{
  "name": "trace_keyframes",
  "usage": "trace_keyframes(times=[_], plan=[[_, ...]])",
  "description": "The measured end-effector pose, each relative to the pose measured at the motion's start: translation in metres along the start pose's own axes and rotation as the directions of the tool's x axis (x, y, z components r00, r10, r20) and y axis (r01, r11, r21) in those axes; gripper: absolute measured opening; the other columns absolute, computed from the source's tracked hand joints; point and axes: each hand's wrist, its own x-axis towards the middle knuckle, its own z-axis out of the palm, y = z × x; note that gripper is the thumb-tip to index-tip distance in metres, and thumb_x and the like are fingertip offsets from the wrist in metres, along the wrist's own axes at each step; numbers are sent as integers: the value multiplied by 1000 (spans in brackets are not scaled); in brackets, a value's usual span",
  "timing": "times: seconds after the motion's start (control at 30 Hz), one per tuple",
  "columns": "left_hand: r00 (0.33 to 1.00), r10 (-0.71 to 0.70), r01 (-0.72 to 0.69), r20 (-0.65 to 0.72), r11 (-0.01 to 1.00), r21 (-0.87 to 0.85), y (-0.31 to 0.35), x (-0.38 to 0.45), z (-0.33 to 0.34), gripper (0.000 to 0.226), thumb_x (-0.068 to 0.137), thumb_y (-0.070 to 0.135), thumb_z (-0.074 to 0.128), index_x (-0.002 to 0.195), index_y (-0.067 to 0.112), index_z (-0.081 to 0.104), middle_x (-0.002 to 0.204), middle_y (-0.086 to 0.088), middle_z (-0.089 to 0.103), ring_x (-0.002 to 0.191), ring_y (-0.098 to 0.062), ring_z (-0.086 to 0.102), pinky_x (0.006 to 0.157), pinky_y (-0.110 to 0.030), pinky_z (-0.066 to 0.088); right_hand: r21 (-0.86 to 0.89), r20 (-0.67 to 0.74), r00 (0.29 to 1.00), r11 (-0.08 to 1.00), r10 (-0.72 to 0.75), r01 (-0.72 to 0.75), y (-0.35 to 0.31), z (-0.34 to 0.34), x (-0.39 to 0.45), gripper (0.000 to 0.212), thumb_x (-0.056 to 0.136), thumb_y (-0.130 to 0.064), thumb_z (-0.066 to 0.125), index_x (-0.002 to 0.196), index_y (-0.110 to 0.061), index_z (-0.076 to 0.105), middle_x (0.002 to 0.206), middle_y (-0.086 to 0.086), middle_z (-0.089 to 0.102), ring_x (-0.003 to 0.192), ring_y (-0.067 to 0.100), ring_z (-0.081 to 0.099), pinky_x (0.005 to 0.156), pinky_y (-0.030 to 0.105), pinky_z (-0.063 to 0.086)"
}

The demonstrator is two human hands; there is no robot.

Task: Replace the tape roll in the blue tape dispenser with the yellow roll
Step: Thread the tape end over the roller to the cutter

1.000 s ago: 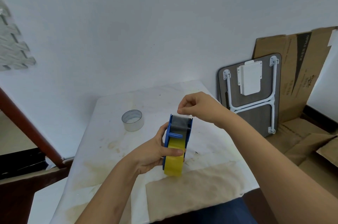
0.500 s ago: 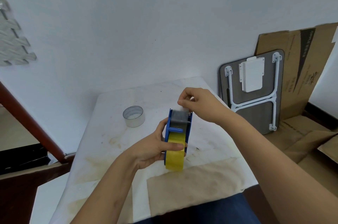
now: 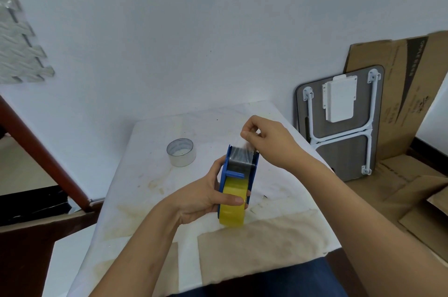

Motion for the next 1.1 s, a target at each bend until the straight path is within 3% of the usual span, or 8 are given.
trace_keyframes(times=[0.23, 0.4, 0.57, 0.63, 0.8, 0.93, 1.03, 1.1], plan=[[1000, 23, -23, 1, 1000, -7, -2, 0, 2, 89, 83, -4, 75, 146, 40, 29, 130, -19, 66, 106, -31, 70, 93, -49, 57, 116, 16, 998, 992, 56, -57, 1, 3, 1, 11, 95, -25, 53, 92, -17, 61, 88, -4, 64, 76, 24, 70, 76, 40, 53], [998, 37, -35, -48, 999, 31, -2, 2, 0, 95, 80, -10, 75, 144, 45, 31, 115, -8, 75, 101, -27, 73, 83, -40, 60, 192, 26, 994, 975, 105, -108, 6, 6, 2, 9, 94, -22, 55, 90, -17, 61, 91, 6, 70, 68, 18, 72, 77, 40, 57], [997, 69, -68, -17, 997, 46, -3, -2, -2, 97, 81, -10, 73, 147, 43, 27, 120, -14, 72, 114, -35, 68, 90, -44, 58, 486, 157, 966, 836, 205, -256, 13, 5, 2, 11, 91, -13, 64, 95, -3, 68, 79, 7, 66, 65, 9, 72, 62, 18, 56], [996, 88, -88, 3, 995, 46, -2, -5, -3, 96, 82, -11, 72, 148, 43, 28, 122, -16, 71, 115, -35, 67, 92, -44, 56, 504, 198, 955, 813, 220, -292, 15, 3, 3, 11, 89, -12, 66, 95, -4, 70, 76, 4, 66, 61, 7, 67, 59, 14, 52], [989, 144, -145, 27, 988, 47, 5, -11, -4, 93, 84, -13, 69, 148, 42, 30, 129, -19, 67, 113, -31, 68, 104, -52, 50, 470, 315, 925, 811, 214, -348, 16, 3, 3, 6, 86, -20, 69, 86, -16, 74, 71, -5, 62, 66, 12, 45, 66, 22, 44], [983, 178, -180, 49, 983, 36, 9, -12, -7, 89, 85, -12, 68, 146, 42, 33, 132, -18, 66, 114, -35, 67, 103, -52, 51, 550, 382, 907, 744, 179, -379, 13, 7, 4, 3, 86, -17, 68, 88, -19, 70, 80, -1, 63, 79, 16, 52, 76, 27, 47], [977, 196, -197, 79, 980, 7, 8, -8, -9, 85, 85, -9, 69, 146, 39, 34, 134, -21, 64, 122, -49, 58, 105, -58, 48, 616, 388, 906, 683, 171, -392, 12, 11, 6, 6, 90, -13, 63, 89, -16, 68, 80, -1, 66, 77, 15, 56, 76, 27, 50], [974, 207, -204, 96, 978, -34, 8, -4, -9, 83, 87, -10, 66, 148, 34, 34, 137, -21, 62, 128, -48, 55, 104, -59, 48, 611, 401, 899, 678, 178, -407, 10, 9, 8, 10, 92, -11, 60, 88, -16, 68, 81, 1, 65, 75, 14, 56, 71, 25, 50]])
